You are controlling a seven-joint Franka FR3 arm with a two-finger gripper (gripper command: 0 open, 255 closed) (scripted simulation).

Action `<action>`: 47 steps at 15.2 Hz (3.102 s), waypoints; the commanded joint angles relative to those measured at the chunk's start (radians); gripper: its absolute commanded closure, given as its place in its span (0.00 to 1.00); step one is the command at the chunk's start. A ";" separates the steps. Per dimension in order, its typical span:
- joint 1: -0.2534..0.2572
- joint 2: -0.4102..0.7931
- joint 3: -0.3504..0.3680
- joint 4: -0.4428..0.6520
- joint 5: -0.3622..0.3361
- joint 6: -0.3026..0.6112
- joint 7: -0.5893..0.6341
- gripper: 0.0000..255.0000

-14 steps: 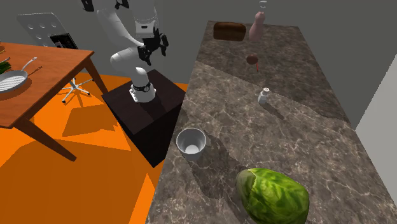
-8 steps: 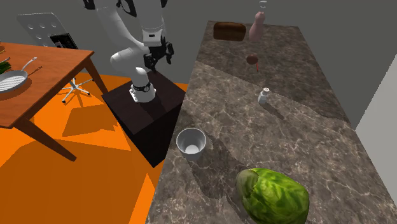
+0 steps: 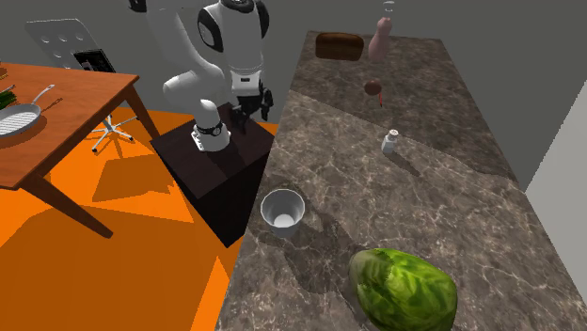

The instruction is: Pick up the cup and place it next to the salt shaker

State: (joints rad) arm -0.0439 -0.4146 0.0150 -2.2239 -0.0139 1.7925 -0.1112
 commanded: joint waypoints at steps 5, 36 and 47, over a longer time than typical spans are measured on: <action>-0.012 0.200 0.008 0.109 -0.055 0.133 0.009 0.00; -0.024 0.685 -0.003 0.470 -0.188 0.340 0.046 1.00; -0.023 0.670 -0.001 0.504 -0.183 0.292 0.037 1.00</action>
State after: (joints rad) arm -0.0678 0.2593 0.0132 -1.7268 -0.1980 2.0951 -0.0728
